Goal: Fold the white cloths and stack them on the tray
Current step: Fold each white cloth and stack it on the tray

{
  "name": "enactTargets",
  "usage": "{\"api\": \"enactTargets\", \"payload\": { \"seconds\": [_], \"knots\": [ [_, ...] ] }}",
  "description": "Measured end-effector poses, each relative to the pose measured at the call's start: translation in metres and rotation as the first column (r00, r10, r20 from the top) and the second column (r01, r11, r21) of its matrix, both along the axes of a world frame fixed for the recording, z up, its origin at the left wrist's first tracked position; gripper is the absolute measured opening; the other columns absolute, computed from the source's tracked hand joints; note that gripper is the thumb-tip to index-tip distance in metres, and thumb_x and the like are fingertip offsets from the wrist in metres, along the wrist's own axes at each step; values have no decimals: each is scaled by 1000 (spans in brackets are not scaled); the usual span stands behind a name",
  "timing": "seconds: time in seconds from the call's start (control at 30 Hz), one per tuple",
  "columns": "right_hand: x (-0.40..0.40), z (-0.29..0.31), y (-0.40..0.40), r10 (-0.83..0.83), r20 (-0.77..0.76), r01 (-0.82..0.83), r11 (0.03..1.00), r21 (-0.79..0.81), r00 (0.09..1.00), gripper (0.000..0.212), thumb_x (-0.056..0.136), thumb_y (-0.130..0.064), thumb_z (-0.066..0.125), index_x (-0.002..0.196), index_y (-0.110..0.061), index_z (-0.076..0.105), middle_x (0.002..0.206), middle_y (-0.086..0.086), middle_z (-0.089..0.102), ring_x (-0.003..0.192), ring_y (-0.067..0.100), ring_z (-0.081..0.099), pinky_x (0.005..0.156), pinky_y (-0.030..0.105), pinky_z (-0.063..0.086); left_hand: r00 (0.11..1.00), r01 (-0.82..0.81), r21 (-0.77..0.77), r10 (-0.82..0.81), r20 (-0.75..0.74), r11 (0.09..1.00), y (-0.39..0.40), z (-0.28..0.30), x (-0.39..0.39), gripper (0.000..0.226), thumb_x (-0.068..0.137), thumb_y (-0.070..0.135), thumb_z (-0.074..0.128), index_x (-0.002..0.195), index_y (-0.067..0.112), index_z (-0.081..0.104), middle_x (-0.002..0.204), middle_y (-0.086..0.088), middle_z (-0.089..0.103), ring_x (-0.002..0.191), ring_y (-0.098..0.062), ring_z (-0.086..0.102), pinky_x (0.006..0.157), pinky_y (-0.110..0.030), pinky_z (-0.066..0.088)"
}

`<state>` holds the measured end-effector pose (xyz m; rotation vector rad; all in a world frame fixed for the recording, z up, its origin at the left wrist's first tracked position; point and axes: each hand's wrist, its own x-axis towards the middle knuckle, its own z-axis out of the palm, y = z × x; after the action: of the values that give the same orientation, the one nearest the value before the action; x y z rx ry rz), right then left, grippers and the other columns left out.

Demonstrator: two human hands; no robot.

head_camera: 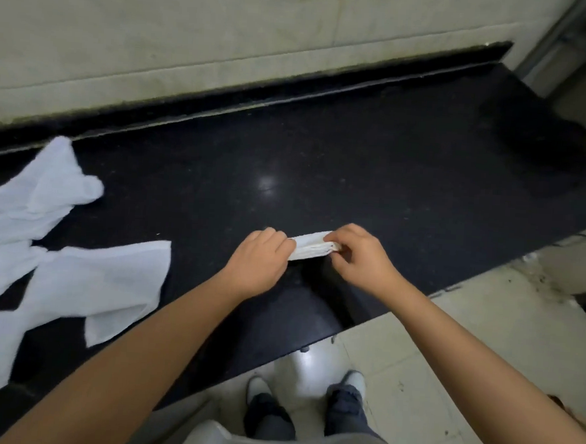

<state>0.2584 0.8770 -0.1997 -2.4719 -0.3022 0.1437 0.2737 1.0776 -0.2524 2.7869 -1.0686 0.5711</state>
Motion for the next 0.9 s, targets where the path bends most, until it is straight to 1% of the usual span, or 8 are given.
{"api": "enactTargets", "payload": {
  "seconds": [0.27, 0.37, 0.47, 0.57, 0.67, 0.73, 0.83, 0.9],
  "knots": [
    [-17, 34, -182, -354, 64, 359, 928, -100, 933, 24, 80, -3, 56, 102, -8, 66, 97, 12, 60, 93, 26, 58, 74, 23, 36, 943, 324, -6, -322, 90, 946, -198, 61, 47, 21, 77, 17, 48, 97, 15, 46, 63, -2, 61, 50, -20, 56, 43, -22, 40],
    [-22, 51, -271, -422, 121, 437, 888, -143, 898, 24, 84, -8, 54, 105, -10, 64, 98, 11, 61, 97, 26, 56, 79, 30, 41, 912, 391, 153, -405, 69, 907, -292, 75, 61, 62, 53, 8, 80, 105, 10, 46, 66, -3, 63, 49, -20, 57, 37, -21, 39],
    [-27, 70, -356, -432, 193, 467, 860, -206, 881, 26, 85, -11, 51, 109, -11, 62, 101, 11, 60, 100, 26, 55, 81, 33, 42, 909, 372, 347, -413, 51, 861, -386, 106, 63, 85, 44, 10, 88, 119, 6, 48, 79, -5, 65, 60, -21, 61, 42, -23, 43],
    [-34, 94, -432, -431, 227, 481, 837, -261, 873, 23, 88, -13, 48, 106, -9, 61, 101, 12, 58, 101, 27, 54, 82, 35, 43, 923, 341, 372, -383, 42, 863, -470, 129, 63, 75, 76, 5, 67, 141, -1, 31, 113, -13, 56, 94, -28, 57, 68, -34, 46],
    [-37, 122, -501, -426, 247, 485, 830, -276, 870, 22, 90, -15, 49, 104, -4, 62, 103, 15, 58, 102, 28, 54, 85, 35, 40, 853, 412, 373, -496, 162, 831, -534, 155, 64, 83, 34, 9, 88, 112, -3, 63, 74, -7, 64, 55, -21, 58, 41, -23, 41],
    [-34, 141, -543, -421, 258, 483, 833, -269, 870, 21, 91, -16, 49, 103, -4, 62, 103, 15, 59, 101, 28, 54, 83, 33, 39, 814, 470, 302, -540, 214, 829, -577, 158, 80, 87, 26, 9, 89, 107, -1, 61, 66, -5, 62, 47, -19, 55, 37, -19, 37],
    [-20, 164, -600, -447, 278, 507, 837, -207, 850, 22, 91, -16, 51, 107, -8, 63, 102, 12, 60, 99, 25, 55, 77, 26, 35, 805, 525, 154, -547, 230, 837, -633, 180, 98, 73, 44, 11, 85, 107, 6, 48, 69, -5, 64, 52, -20, 59, 39, -19, 39],
    [-4, 176, -636, -455, 308, 519, 837, -172, 836, 23, 91, -15, 52, 110, -7, 63, 104, 13, 62, 100, 25, 55, 76, 24, 33, 797, 561, 47, -554, 241, 827, -670, 191, 116, 35, 71, 20, 63, 101, 12, 47, 70, -5, 63, 55, -23, 62, 38, -20, 43]
  ]
}}
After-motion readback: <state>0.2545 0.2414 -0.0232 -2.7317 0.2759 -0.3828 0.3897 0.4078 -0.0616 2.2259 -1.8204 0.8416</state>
